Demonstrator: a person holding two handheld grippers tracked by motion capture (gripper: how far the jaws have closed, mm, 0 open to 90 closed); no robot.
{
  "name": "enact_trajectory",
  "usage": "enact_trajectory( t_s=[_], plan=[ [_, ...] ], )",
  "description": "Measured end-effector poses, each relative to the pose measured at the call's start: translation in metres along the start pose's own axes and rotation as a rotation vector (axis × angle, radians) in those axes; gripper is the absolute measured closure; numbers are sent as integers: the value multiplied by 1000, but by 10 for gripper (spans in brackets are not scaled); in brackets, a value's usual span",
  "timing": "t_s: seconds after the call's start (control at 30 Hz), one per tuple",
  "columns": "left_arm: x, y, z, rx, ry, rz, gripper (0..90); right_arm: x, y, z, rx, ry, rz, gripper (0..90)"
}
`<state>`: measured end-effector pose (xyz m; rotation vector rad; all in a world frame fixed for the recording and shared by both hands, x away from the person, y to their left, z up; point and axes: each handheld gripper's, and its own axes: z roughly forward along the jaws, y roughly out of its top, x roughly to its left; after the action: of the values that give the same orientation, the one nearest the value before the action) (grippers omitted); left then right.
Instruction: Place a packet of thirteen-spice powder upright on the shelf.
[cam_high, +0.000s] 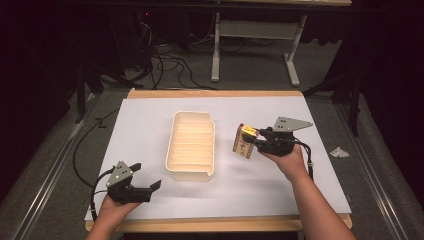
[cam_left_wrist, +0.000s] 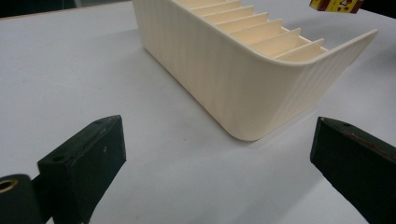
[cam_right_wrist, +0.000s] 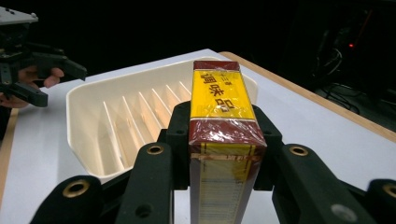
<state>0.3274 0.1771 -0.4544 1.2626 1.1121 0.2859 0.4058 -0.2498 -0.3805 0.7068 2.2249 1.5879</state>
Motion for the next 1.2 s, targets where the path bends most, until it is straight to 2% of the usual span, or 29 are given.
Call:
enact_trajectory(
  t_s=[0.2,0.3,0.47,0.7,0.87,0.97,1.2],
  plan=[
    [0,0,0,5,-3,-1,43,-1,6,11,-4,39,-10,687],
    [0,-1,0,5,-4,-5,43,-2,14,20,-15,74,-31,687],
    [-1,-1,-1,-2,-6,-6,43,-2,20,32,-23,100,-67,686],
    [-1,0,-2,-31,3,-1,42,-2,16,37,-30,133,-73,686],
    [-2,0,-1,-29,-2,1,42,2,16,37,-27,159,-91,686],
    [-2,0,-2,-26,-5,2,42,6,17,38,-35,193,-112,686],
    [-2,0,-2,-30,-12,-8,42,15,19,43,-40,237,-124,686]
  ],
)
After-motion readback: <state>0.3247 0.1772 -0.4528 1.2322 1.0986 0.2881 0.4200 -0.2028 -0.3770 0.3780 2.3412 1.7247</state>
